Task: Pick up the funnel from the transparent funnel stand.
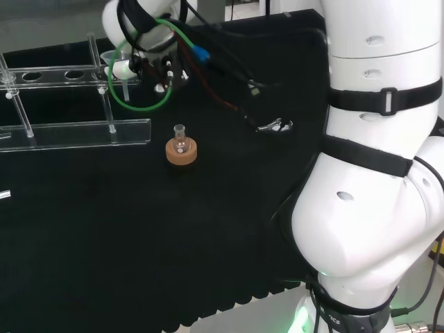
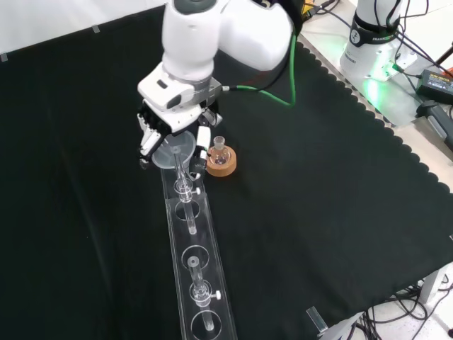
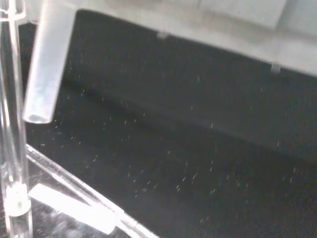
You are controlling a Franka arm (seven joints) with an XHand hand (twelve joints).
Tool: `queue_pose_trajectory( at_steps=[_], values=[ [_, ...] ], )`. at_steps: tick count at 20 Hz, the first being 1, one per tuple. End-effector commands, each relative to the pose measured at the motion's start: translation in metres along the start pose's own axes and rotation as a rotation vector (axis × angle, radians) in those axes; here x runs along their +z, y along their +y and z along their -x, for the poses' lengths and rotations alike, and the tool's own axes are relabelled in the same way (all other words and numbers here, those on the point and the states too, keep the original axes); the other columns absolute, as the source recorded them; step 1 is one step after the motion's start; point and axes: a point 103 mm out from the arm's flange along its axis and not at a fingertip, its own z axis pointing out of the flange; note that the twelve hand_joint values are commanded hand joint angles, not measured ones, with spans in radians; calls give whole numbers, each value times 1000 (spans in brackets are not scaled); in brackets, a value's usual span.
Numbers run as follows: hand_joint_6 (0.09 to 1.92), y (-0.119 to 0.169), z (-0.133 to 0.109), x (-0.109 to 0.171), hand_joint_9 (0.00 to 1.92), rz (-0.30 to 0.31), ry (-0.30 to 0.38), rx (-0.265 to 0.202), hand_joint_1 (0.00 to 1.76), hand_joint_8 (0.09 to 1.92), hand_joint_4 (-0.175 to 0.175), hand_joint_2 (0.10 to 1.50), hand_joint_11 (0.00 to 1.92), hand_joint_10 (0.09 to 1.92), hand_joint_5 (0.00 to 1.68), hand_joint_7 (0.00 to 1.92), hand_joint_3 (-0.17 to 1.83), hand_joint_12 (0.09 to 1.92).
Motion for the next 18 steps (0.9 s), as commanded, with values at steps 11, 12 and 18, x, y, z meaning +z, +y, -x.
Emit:
queue_pose_trajectory(
  at_steps=[11, 12, 18],
  values=[
    [240, -4, 24, -56, 1920, 540, -53, -55, 1231, 931, -175, 576, 1920, 907, 1503, 1777, 684, 1097],
    [237, -5, 24, -61, 1920, 558, -61, -59, 1232, 930, -175, 572, 1920, 911, 1506, 1781, 690, 1098],
    [223, -14, 32, -123, 1920, 684, -107, -26, 1233, 924, -175, 560, 1920, 930, 1516, 1808, 708, 1104]
  ],
)
